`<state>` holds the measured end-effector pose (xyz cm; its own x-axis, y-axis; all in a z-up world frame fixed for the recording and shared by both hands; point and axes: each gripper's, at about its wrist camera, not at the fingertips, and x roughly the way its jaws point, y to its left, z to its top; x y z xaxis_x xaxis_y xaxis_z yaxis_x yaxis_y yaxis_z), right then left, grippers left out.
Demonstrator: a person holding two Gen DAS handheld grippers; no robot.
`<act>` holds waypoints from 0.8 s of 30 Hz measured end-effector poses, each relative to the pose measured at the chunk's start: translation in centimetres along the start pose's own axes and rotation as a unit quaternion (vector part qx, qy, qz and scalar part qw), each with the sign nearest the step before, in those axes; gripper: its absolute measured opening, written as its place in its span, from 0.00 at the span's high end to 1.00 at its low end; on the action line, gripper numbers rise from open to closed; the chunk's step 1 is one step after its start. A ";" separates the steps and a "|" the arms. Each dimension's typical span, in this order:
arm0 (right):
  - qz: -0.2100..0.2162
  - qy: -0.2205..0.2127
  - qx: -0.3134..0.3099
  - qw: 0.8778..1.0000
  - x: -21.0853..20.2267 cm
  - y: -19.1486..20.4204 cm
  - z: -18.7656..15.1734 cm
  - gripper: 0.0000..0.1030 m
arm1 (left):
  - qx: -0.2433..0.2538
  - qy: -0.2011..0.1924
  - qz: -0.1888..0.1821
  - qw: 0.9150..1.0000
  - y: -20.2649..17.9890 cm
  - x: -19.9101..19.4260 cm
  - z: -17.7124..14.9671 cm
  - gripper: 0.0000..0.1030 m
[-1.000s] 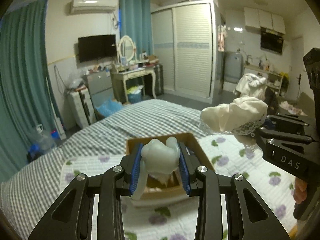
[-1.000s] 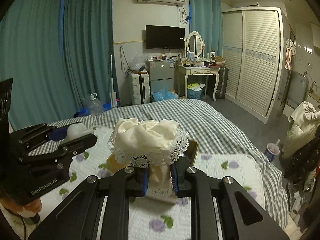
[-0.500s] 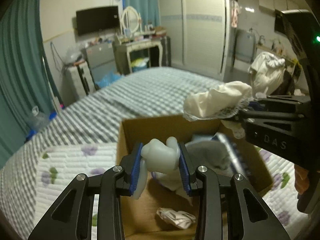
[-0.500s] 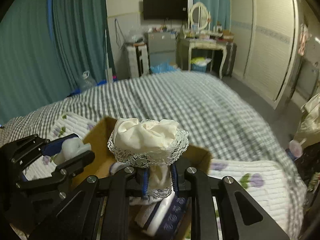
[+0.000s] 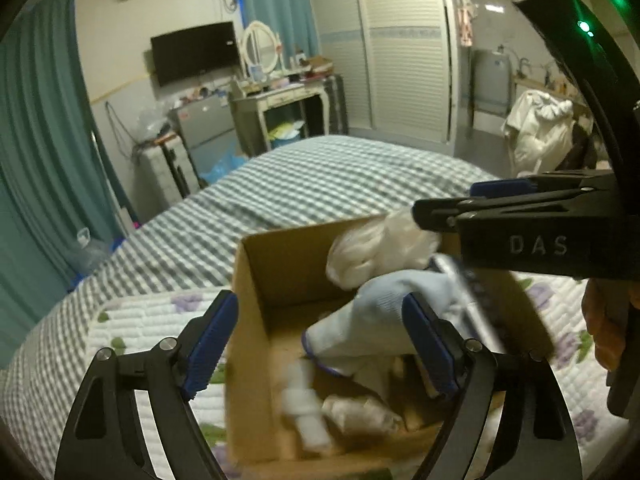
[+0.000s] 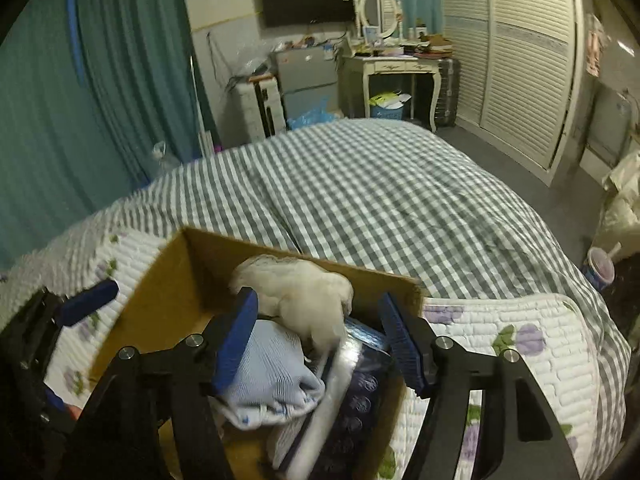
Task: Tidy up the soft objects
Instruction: 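Carry both held items over the box and drop them inside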
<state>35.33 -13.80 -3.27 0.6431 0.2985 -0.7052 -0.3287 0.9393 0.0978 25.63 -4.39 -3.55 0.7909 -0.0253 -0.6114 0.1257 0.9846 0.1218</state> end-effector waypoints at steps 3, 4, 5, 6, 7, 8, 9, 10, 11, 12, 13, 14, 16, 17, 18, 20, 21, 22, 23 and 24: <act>-0.015 -0.020 0.000 1.000 -3.8 0.3 0.5 0.38 | 0.002 -0.027 0.005 1.000 0.1 -4.1 1.1 0.17; -0.018 -0.029 0.000 0.999 -5.4 0.5 0.7 0.38 | 0.003 -0.037 0.007 0.999 0.2 -5.5 1.5 0.17; -0.020 -0.040 0.000 0.999 -7.4 1.0 0.9 0.38 | 0.003 -0.048 0.009 0.999 0.3 -7.1 2.0 0.17; -0.022 -0.050 0.000 0.999 -9.1 1.3 1.0 0.38 | 0.003 -0.065 0.012 0.998 0.4 -9.6 2.5 0.17; -0.025 -0.060 -0.003 0.998 -11.1 1.8 1.3 0.38 | 0.002 -0.074 0.013 0.997 0.6 -10.9 2.8 0.17; -0.030 -0.075 -0.010 0.997 -13.6 2.7 1.6 0.38 | 0.000 -0.087 0.014 0.996 1.0 -12.6 3.2 0.17; -0.036 -0.088 -0.018 0.995 -15.8 3.3 1.7 0.38 | -0.002 -0.102 0.015 0.995 1.1 -14.8 3.7 0.17; -0.043 -0.099 -0.024 0.994 -17.7 3.9 1.8 0.38 | -0.004 -0.114 0.016 0.993 1.3 -16.5 4.2 0.17; -0.051 -0.115 -0.030 0.992 -20.1 4.7 1.9 0.38 | -0.006 -0.133 0.017 0.991 1.5 -19.0 4.5 0.17; -0.057 -0.128 -0.035 0.989 -22.4 5.5 1.8 0.37 | -0.007 -0.149 0.018 0.989 1.6 -21.0 4.7 0.17; -0.060 -0.142 -0.039 0.987 -24.5 6.1 1.7 0.36 | -0.008 -0.161 0.020 0.987 1.7 -22.4 4.8 0.17; -0.064 -0.158 -0.043 0.984 -26.8 6.8 1.4 0.34 | -0.009 -0.178 0.022 0.984 1.9 -24.2 4.8 0.17; -0.073 -0.190 -0.046 0.978 -30.8 7.9 0.7 0.31 | -0.011 -0.218 0.031 0.975 2.1 -28.4 4.4 0.14; -0.082 -0.209 -0.049 0.973 -32.9 8.6 0.0 0.30 | -0.011 -0.235 0.038 0.971 2.2 -30.0 4.1 0.06; -0.090 -0.225 -0.052 0.969 -34.4 9.2 -0.6 0.27 | -0.012 -0.252 0.041 0.967 2.3 -31.2 3.6 0.04; -0.101 -0.259 -0.060 0.959 -37.4 10.5 -2.5 0.17 | -0.015 -0.286 0.049 0.957 2.4 -33.6 2.5 0.03; -0.101 -0.271 -0.061 0.955 -38.3 11.0 -3.4 0.10 | -0.018 -0.303 0.053 0.951 2.7 -34.8 1.6 0.02; -0.104 -0.284 -0.060 0.951 -39.3 11.6 -4.7 0.04 | -0.020 -0.310 0.056 0.949 2.8 -35.2 1.2 0.02; -0.107 -0.293 -0.059 0.948 -39.8 12.0 -5.6 0.01 | -0.024 -0.315 0.060 0.947 3.1 -35.7 0.4 0.02; -0.106 -0.303 -0.059 0.945 -40.3 12.3 -6.6 0.00 | -0.026 -0.315 0.062 0.947 3.2 -35.8 -0.2 0.02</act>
<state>0.83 -15.39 21.70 0.9695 0.1806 -0.1658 -0.1996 0.9741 -0.1059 -2.40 -0.28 18.55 0.9999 0.0094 -0.0058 -0.0087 0.9934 0.1146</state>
